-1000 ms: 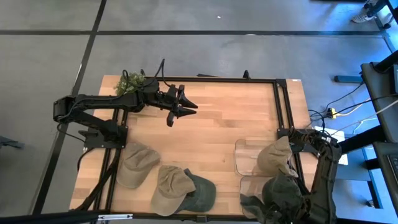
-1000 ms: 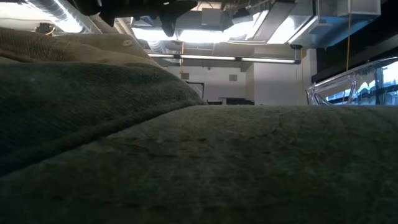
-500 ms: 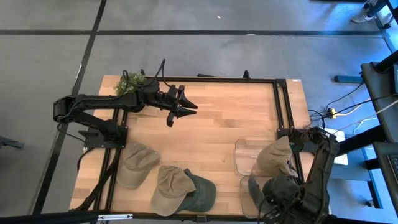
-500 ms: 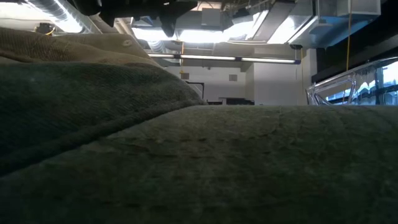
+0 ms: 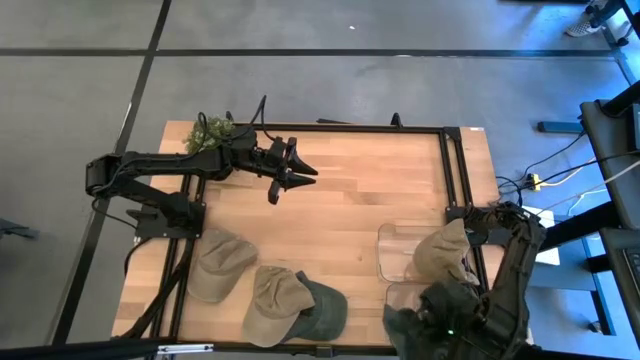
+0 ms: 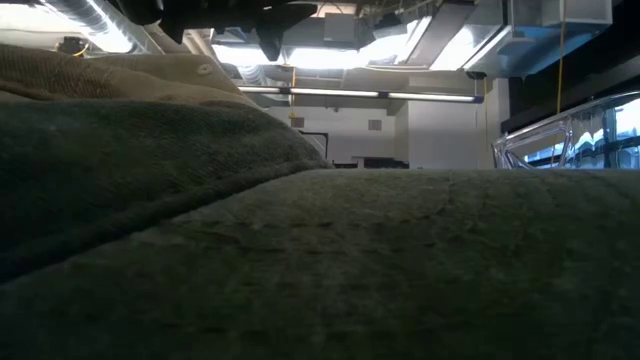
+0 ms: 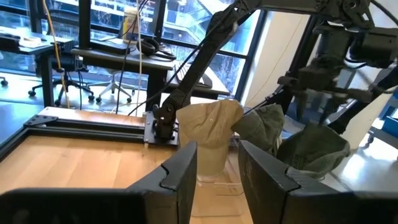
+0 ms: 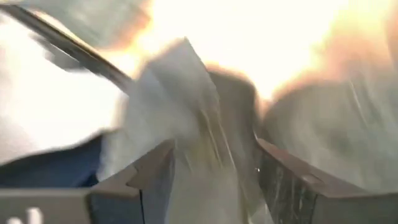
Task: Pick & Place hat
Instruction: Put the top black cap into the bottom transparent bin
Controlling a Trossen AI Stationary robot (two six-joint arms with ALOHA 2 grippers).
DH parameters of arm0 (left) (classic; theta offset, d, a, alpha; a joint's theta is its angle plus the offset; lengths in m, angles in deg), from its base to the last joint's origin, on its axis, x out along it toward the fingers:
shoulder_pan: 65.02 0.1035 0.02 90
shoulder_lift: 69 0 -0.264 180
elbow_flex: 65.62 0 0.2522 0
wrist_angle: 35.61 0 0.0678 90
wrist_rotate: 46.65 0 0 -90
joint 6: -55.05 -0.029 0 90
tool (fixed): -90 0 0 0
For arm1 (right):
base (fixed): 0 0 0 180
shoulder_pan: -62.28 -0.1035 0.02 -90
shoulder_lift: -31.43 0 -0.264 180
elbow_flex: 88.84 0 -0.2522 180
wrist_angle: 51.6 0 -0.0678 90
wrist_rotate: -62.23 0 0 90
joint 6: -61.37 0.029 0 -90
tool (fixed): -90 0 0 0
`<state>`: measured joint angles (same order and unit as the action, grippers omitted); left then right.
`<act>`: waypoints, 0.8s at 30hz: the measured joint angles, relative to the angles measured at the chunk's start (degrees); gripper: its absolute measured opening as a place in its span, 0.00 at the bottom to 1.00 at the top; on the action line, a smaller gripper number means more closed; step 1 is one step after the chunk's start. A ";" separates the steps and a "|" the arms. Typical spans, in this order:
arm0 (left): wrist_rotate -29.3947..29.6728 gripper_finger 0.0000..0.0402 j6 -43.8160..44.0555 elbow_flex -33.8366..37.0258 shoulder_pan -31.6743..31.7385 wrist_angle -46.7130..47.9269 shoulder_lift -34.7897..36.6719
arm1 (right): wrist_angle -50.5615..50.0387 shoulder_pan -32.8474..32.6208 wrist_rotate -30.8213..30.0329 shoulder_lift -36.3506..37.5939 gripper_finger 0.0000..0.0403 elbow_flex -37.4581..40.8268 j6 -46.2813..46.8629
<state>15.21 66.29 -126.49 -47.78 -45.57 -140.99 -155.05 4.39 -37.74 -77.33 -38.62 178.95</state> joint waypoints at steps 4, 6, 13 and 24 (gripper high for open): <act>0.00 0.29 0.00 0.00 -0.02 0.54 -0.02 | 5.34 3.45 -10.75 0.01 0.53 -0.03 -17.06; 0.02 0.29 0.00 0.00 -0.02 0.50 -0.02 | 6.80 6.38 -9.13 0.01 0.53 -0.04 -25.69; 0.11 0.29 0.02 0.00 0.00 0.50 -0.01 | 11.10 15.59 0.37 0.01 0.53 -0.05 -60.54; 0.11 0.28 -0.06 -0.02 0.07 6.95 0.00 | 21.24 19.42 22.24 -7.99 0.53 -0.07 -84.89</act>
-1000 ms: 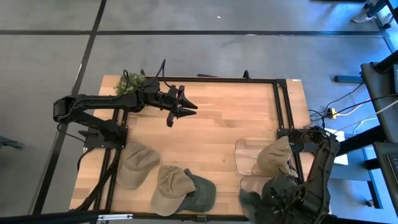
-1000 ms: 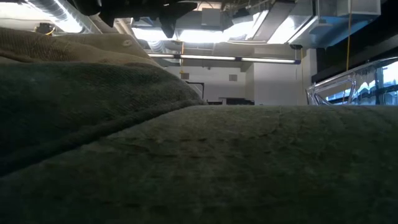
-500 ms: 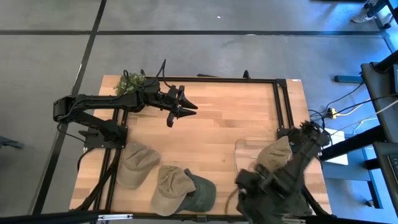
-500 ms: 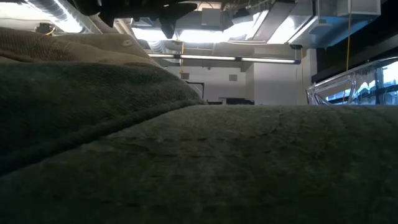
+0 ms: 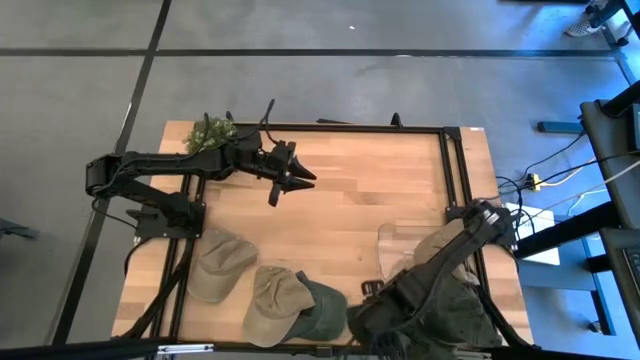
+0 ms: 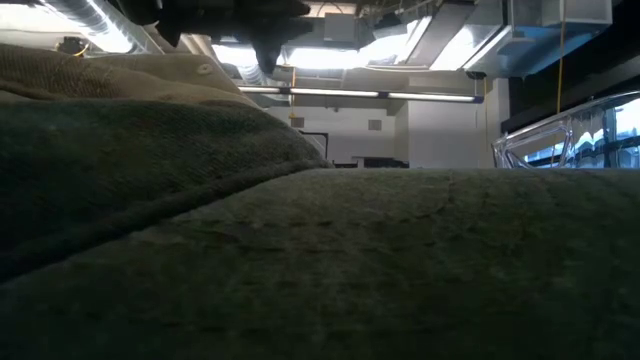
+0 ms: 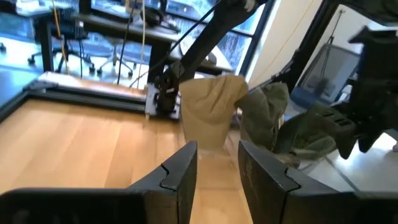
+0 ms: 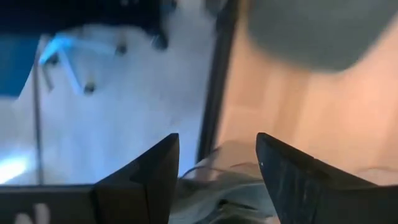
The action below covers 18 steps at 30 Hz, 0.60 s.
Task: Pick & Place hat
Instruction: Put the top black cap into the bottom transparent bin
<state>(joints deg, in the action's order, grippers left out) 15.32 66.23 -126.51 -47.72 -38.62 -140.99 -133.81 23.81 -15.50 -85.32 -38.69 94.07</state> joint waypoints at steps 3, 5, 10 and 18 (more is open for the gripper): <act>0.06 0.29 -1.62 0.00 0.07 2.49 0.00 | 0.99 -0.65 4.35 -3.05 0.53 0.03 -0.02; 0.04 0.29 -2.72 0.00 0.08 3.63 0.00 | 3.90 -0.86 6.37 -4.47 0.53 0.11 0.64; -0.04 0.28 -3.00 0.00 0.09 4.77 0.00 | 11.94 -1.26 13.05 -7.15 0.53 0.04 5.62; -0.08 0.28 -3.00 0.00 0.09 5.01 0.00 | -0.60 -3.93 17.11 -8.43 0.53 0.02 15.33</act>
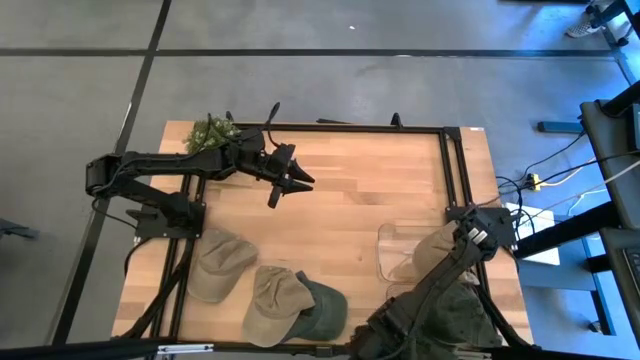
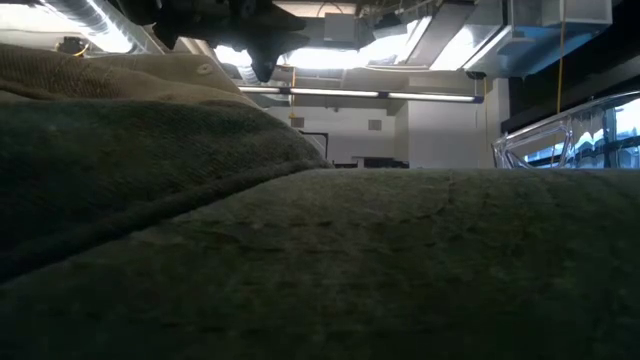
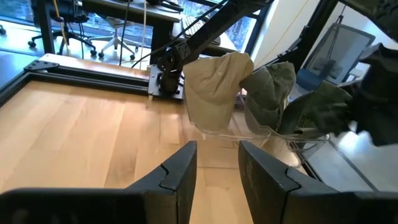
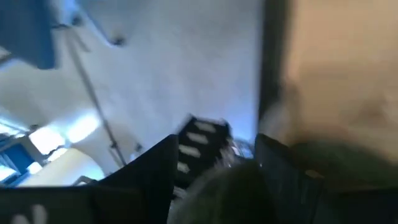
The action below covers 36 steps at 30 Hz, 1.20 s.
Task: Pick & Place hat
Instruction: Put the top black cap into the bottom transparent bin
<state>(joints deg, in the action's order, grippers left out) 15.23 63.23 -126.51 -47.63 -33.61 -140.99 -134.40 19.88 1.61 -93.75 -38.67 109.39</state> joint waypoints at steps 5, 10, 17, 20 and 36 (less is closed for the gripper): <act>-0.02 0.28 0.00 0.00 0.00 0.01 0.00 | -13.78 -1.16 -1.01 0.20 0.53 0.00 4.95; -0.02 0.28 -0.02 0.00 0.00 0.01 0.00 | -20.86 -2.01 -3.19 0.24 0.53 0.14 5.76; -0.02 0.28 -0.63 0.00 0.00 0.34 0.00 | -20.86 -2.34 -1.61 0.78 0.53 0.30 12.62; -0.02 0.28 -0.64 0.00 0.00 0.33 0.00 | -20.94 -3.01 -3.35 2.87 0.53 0.28 19.64; 0.15 0.28 -0.88 0.00 0.00 -0.08 0.00 | -20.91 -6.23 -6.99 11.11 0.53 8.62 24.07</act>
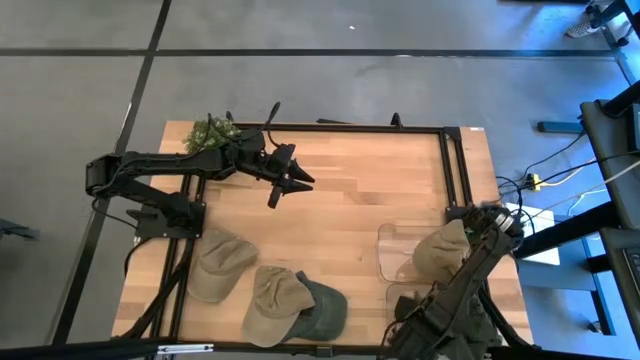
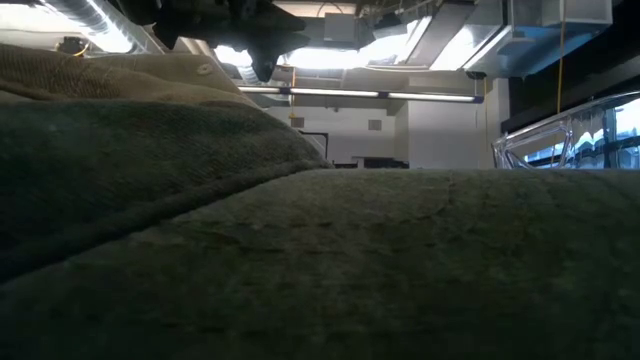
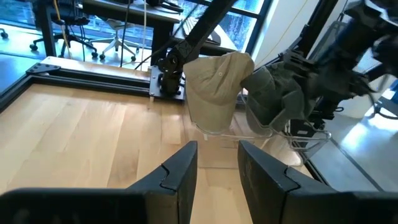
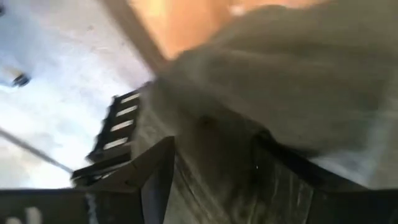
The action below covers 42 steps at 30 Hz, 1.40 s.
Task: Pick & Place hat
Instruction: Put the top black cap into the bottom transparent bin, then put the left brown cap into the top transparent bin
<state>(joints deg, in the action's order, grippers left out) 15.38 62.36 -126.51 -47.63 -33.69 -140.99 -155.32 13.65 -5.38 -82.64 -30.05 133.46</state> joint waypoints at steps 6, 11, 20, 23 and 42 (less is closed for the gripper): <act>-0.02 0.29 0.01 0.00 -0.28 0.03 0.00 | 0.02 -0.38 -0.42 9.49 0.53 12.70 1.29; -0.01 0.29 0.00 0.00 -0.48 0.05 0.00 | -0.03 -0.55 1.51 17.26 0.53 22.60 4.74; 0.02 0.29 -0.04 0.00 -0.48 0.04 0.00 | -0.25 -0.55 1.71 26.14 0.53 29.61 12.07; 0.59 0.29 -0.15 0.00 -0.48 0.08 0.00 | -0.20 -0.77 1.49 27.53 0.53 30.33 13.15; 4.20 0.29 1.10 0.00 -0.59 0.03 0.00 | 11.95 2.94 -57.39 34.82 0.53 18.35 11.01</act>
<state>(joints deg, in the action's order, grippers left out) 19.58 63.45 -126.51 -48.22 -33.66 -140.99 -143.36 16.59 -62.77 -47.82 -11.70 144.47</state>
